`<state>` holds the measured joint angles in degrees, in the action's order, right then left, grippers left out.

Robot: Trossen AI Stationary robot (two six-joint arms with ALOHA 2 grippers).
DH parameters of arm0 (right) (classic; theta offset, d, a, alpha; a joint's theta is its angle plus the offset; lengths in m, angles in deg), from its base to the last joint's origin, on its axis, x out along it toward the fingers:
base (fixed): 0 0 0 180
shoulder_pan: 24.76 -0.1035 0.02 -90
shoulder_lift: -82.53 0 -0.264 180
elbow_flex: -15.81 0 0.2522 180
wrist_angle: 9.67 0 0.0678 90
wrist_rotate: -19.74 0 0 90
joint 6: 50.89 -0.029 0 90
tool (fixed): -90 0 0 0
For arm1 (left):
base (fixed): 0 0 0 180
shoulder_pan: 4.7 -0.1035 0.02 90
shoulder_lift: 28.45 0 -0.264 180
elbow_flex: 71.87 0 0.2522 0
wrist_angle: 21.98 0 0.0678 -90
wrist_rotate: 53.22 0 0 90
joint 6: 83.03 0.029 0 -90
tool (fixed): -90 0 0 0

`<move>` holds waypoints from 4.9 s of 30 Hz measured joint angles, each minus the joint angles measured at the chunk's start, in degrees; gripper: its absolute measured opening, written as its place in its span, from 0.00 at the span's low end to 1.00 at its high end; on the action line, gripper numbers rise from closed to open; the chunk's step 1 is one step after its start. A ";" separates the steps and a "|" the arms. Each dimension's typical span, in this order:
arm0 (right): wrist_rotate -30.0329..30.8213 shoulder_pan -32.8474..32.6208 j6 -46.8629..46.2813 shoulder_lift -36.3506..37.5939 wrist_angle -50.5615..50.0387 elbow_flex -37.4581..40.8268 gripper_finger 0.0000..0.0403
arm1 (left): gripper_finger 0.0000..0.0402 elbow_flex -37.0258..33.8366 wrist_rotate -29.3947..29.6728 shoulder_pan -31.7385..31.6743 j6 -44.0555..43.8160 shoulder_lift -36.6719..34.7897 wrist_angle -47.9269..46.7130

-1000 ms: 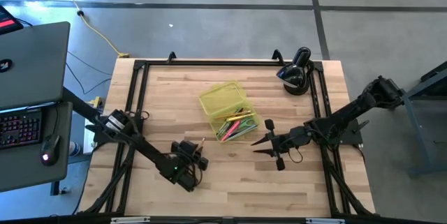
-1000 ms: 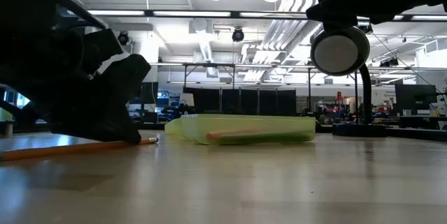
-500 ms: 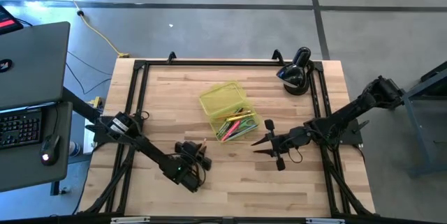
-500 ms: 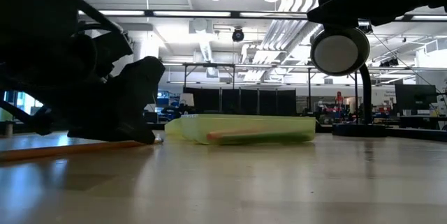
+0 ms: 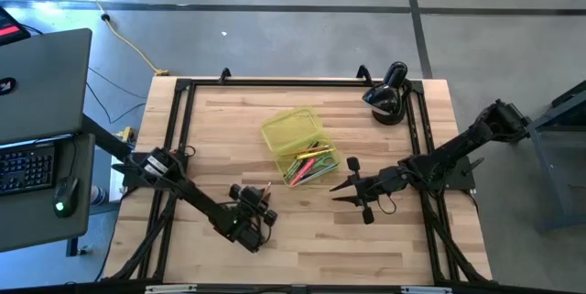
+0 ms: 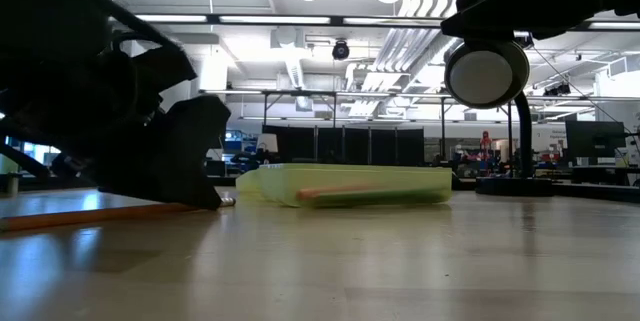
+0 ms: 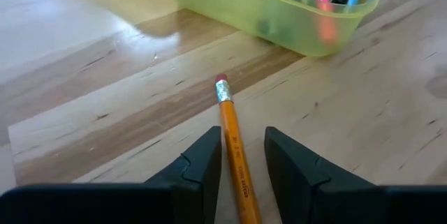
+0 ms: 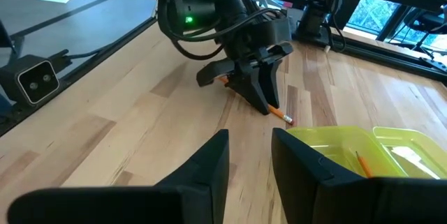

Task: Pick & place school supplies into a supply box
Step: Put the orange pencil into the yellow supply box

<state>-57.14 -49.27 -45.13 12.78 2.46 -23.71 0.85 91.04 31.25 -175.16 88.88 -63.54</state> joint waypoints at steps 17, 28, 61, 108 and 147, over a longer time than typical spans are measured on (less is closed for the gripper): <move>0.00 -0.01 0.00 -0.02 -0.87 0.00 0.22 | 0.36 -0.01 9.92 0.50 -5.91 7.59 4.28; -0.15 -0.01 -1.46 -0.02 -1.34 0.00 0.22 | 0.27 -0.12 10.17 0.48 -6.53 7.61 3.98; -5.06 -0.20 -9.38 -0.03 -8.21 0.01 0.22 | 0.07 15.84 -9.03 -16.54 33.75 -10.43 -0.32; -3.63 1.38 -6.78 -0.02 -16.73 0.02 0.22 | 0.42 15.14 -40.24 -30.59 50.25 -6.61 5.92; -3.65 1.38 -6.87 -0.02 -16.63 0.02 0.22 | 0.26 15.14 -37.58 -30.30 50.31 -6.61 6.13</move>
<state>-60.78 -47.89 -52.00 12.75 -14.18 -23.69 15.99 53.46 0.95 -124.85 82.26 -57.41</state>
